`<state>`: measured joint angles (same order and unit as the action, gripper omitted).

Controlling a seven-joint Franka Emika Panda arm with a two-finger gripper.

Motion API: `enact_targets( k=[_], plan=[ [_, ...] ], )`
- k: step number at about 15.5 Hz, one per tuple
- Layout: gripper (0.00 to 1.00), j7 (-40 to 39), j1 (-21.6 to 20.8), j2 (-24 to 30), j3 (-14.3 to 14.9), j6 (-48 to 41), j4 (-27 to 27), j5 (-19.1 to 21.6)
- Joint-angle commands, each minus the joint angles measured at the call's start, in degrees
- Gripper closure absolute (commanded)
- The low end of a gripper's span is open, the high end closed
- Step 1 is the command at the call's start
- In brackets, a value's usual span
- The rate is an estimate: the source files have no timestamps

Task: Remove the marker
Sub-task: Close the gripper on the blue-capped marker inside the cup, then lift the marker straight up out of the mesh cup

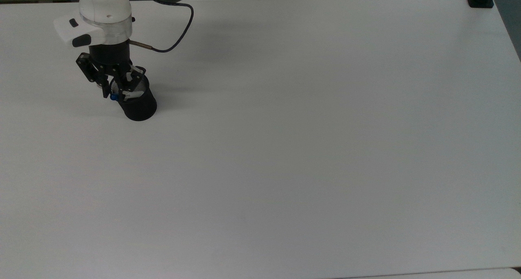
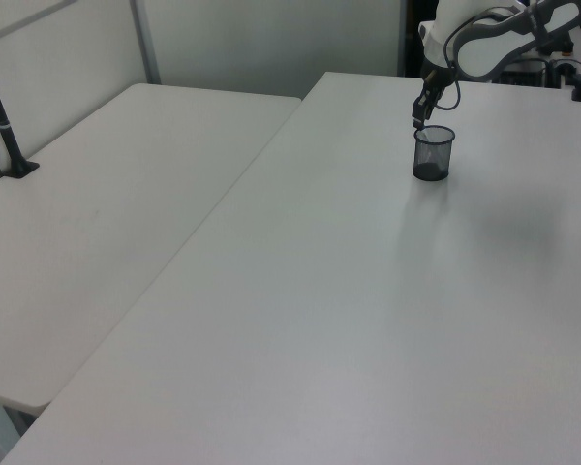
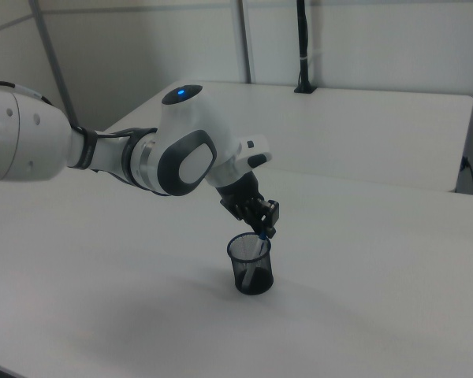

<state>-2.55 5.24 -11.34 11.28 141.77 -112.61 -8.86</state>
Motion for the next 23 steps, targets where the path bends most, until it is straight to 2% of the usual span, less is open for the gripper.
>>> enact_targets(
  k=[1, 5, 7, 10, 12, 17, 18, 20, 23],
  plan=[
    [1.0, 1.3, -0.1, 1.1, 0.4, 1.8, -1.4, 0.1],
    [1.0, 1.5, -0.1, 2.4, 0.3, 0.5, -1.4, 0.2],
    [1.0, 1.5, -0.3, 3.5, 0.2, -3.5, -0.6, 0.2],
    [1.0, 1.5, -0.5, 7.5, -0.1, -7.6, 0.2, 1.0],
    [1.0, 1.3, -0.8, 10.6, -0.2, -9.9, 1.9, 4.1],
    [1.0, 1.0, -1.0, 15.3, -0.3, -21.2, 10.6, 10.3],
    [1.0, 1.0, -1.4, 15.3, -0.8, -23.4, 11.9, 11.0],
    [1.0, 1.1, -2.3, 14.4, -5.2, -26.6, 12.7, 11.1],
    [1.0, 0.6, -2.4, 11.8, -8.4, -31.6, 12.5, 11.1]
  ],
)
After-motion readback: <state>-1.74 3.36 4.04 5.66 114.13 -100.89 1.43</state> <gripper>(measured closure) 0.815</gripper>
